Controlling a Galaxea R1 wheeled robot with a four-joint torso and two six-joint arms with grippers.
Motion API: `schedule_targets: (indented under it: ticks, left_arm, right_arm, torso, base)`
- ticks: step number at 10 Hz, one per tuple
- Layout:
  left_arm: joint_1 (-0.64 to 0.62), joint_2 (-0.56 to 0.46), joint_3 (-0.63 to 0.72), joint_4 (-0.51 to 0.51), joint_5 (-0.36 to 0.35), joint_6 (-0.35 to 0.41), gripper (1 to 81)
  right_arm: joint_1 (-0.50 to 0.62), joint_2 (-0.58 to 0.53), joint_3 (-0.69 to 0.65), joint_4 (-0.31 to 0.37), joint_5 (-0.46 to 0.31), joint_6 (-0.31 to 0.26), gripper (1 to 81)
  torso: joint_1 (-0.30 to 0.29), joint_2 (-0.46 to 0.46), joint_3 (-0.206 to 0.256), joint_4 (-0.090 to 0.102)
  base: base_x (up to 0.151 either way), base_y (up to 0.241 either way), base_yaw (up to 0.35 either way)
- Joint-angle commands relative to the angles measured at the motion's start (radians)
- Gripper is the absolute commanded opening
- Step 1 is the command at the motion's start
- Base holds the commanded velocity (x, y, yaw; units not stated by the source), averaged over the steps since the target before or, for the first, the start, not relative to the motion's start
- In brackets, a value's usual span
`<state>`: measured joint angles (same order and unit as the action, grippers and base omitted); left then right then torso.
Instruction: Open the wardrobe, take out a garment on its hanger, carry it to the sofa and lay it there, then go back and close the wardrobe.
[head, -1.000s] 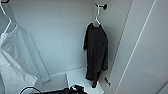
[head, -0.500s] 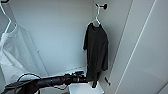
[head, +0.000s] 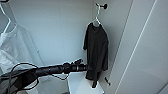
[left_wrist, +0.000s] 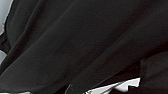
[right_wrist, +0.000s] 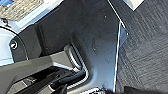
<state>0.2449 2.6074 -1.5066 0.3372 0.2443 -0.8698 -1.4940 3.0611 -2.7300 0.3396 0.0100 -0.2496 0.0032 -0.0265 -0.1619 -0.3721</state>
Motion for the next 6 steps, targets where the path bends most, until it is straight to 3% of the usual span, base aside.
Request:
schedule_targets:
  ticks: [1,6]
  left_arm:
    - [-0.271,-0.021,0.062,-0.004,-0.032,-0.112,81.1]
    - [-0.399,-0.044,0.034,-0.007,-0.098,-0.242,81.1]
  right_arm:
    - [0.031,-0.002,-0.003,0.015,-0.065,0.000,81.1]
    - [0.030,-0.003,-0.005,0.016,-0.065,0.001,81.1]
  torso:
    - [0.000,0.000,0.000,0.000]
    - [0.000,0.000,0.000,0.000]
  base:
    - [0.000,0.000,0.000]
    - [0.000,0.000,0.000]
